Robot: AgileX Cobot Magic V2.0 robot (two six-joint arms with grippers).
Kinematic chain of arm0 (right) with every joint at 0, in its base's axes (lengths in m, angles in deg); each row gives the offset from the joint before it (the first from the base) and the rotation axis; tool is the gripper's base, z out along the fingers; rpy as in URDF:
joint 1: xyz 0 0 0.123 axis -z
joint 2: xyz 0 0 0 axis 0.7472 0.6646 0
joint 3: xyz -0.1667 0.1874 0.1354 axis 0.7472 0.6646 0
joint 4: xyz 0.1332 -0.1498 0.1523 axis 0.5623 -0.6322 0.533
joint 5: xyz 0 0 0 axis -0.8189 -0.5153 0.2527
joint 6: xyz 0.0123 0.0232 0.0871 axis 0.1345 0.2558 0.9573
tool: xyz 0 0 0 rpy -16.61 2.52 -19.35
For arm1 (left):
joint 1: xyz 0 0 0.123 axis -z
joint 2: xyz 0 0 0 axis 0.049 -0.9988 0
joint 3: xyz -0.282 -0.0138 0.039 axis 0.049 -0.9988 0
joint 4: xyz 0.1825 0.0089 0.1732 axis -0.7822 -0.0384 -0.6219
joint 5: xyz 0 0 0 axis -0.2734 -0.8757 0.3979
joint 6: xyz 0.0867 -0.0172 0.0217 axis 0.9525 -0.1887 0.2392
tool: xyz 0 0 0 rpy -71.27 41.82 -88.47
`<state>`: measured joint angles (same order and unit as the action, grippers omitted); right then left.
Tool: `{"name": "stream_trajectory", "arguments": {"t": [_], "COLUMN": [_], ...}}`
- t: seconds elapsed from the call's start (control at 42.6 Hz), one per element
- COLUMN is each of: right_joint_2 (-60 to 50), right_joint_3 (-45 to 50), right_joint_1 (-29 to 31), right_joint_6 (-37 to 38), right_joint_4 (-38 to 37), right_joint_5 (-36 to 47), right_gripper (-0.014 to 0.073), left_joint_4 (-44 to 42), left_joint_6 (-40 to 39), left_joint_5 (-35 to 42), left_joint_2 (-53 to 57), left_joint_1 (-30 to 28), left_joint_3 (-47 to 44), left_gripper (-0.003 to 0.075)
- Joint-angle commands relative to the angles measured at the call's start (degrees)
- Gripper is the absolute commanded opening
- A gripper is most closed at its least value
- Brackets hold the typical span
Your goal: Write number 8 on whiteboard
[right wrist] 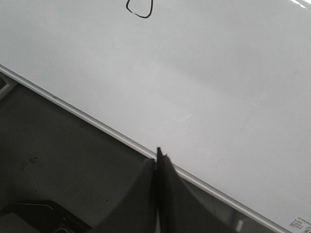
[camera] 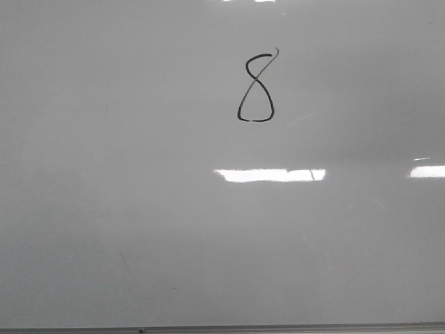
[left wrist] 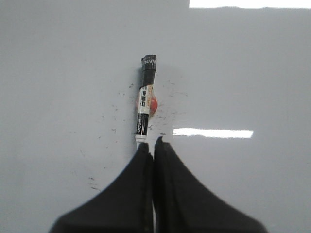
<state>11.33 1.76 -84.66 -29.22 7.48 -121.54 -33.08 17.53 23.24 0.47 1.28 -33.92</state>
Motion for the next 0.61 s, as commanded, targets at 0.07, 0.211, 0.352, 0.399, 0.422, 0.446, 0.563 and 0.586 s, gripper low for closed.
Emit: {"name": "stream_trajectory", "arguments": {"t": [0.07, 0.211, 0.352, 0.399, 0.422, 0.446, 0.563, 0.586], "right_joint_2": [0.13, 0.13, 0.13, 0.13, 0.13, 0.13, 0.13, 0.13], "right_joint_3": [-1.32, -1.32, -1.32, -1.32, -1.32, -1.32, -1.32, -1.32], "right_joint_1": [0.12, 0.12, 0.12, 0.12, 0.12, 0.12, 0.12, 0.12], "right_joint_6": [0.04, 0.04, 0.04, 0.04, 0.04, 0.04, 0.04, 0.04], "right_joint_4": [-1.53, -1.53, -1.53, -1.53, -1.53, -1.53, -1.53, -1.53], "right_joint_5": [2.94, 2.94, 2.94, 2.94, 2.94, 2.94, 2.94, 2.94], "right_gripper": [-0.0070, -0.0070, -0.0070, -0.0070, -0.0070, -0.0070, -0.0070, -0.0070], "left_joint_4": [0.60, 0.60, 0.60, 0.60, 0.60, 0.60, 0.60, 0.60], "left_joint_6": [-0.02, -0.02, -0.02, -0.02, -0.02, -0.02, -0.02, -0.02], "left_joint_5": [7.83, 7.83, 7.83, 7.83, 7.83, 7.83, 7.83, 7.83], "left_joint_2": [0.83, 0.83, 0.73, 0.73, 0.73, 0.73, 0.73, 0.73], "left_joint_1": [-0.29, -0.15, -0.15, -0.15, -0.15, -0.15, -0.15, -0.15], "left_joint_3": [-0.74, -0.74, -0.74, -0.74, -0.74, -0.74, -0.74, -0.74], "left_gripper": [-0.0021, -0.0021, -0.0021, -0.0021, -0.0021, -0.0021, -0.0021, -0.0021]}}
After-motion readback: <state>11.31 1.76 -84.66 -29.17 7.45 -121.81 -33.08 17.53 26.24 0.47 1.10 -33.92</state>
